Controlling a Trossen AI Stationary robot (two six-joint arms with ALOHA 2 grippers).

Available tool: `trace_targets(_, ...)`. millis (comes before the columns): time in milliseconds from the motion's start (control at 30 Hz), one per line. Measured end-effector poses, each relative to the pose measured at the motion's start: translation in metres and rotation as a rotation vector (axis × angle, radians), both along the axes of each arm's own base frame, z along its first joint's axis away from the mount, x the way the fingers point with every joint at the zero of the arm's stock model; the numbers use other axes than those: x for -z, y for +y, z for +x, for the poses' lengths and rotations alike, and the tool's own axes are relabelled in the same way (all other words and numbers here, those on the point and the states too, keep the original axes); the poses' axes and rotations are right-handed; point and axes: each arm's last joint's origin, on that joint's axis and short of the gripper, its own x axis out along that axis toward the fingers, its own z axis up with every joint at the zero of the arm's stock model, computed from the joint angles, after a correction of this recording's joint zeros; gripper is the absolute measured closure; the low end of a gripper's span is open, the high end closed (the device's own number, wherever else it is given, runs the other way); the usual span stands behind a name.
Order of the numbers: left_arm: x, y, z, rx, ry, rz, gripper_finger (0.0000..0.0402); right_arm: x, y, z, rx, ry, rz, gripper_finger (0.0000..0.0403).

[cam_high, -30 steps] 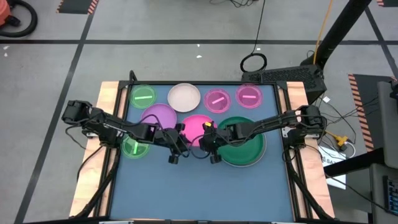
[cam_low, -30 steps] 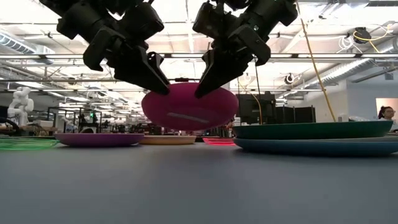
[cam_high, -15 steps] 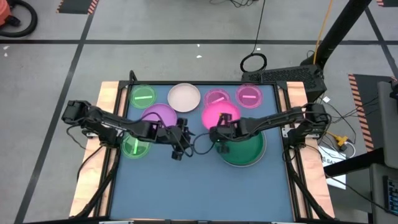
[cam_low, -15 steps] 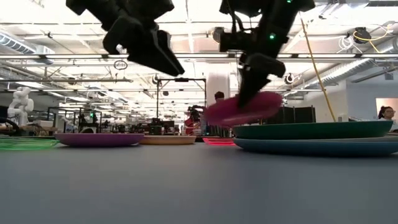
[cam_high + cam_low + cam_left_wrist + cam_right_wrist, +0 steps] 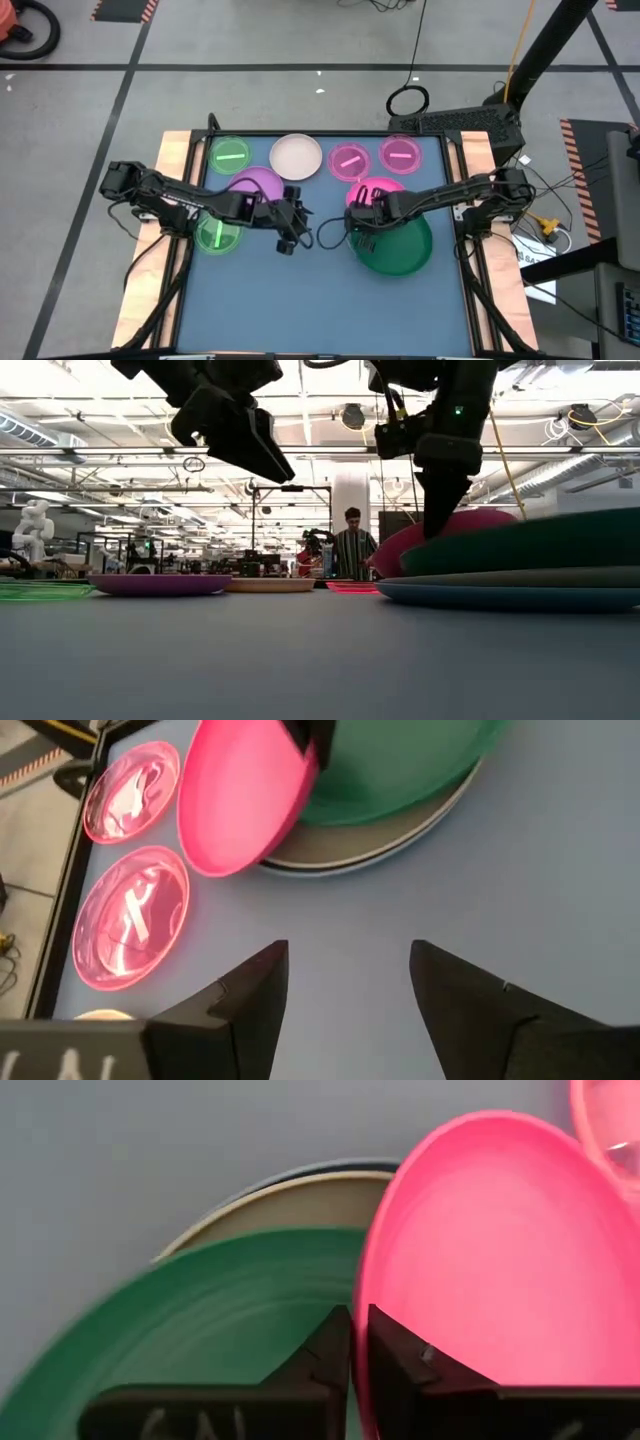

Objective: Stack plastic plates
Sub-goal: Stack the pink plate on top of the green plate

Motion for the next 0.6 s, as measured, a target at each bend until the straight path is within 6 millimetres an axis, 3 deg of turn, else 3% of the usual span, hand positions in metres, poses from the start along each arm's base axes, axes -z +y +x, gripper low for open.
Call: trace_targets(600, 0.006, 0.001, -0.005, -0.042, 0.07, -0.032, 0.0185, 0.002, 0.017, -0.009, 0.114, 0.057, 0.096, 0.0316)
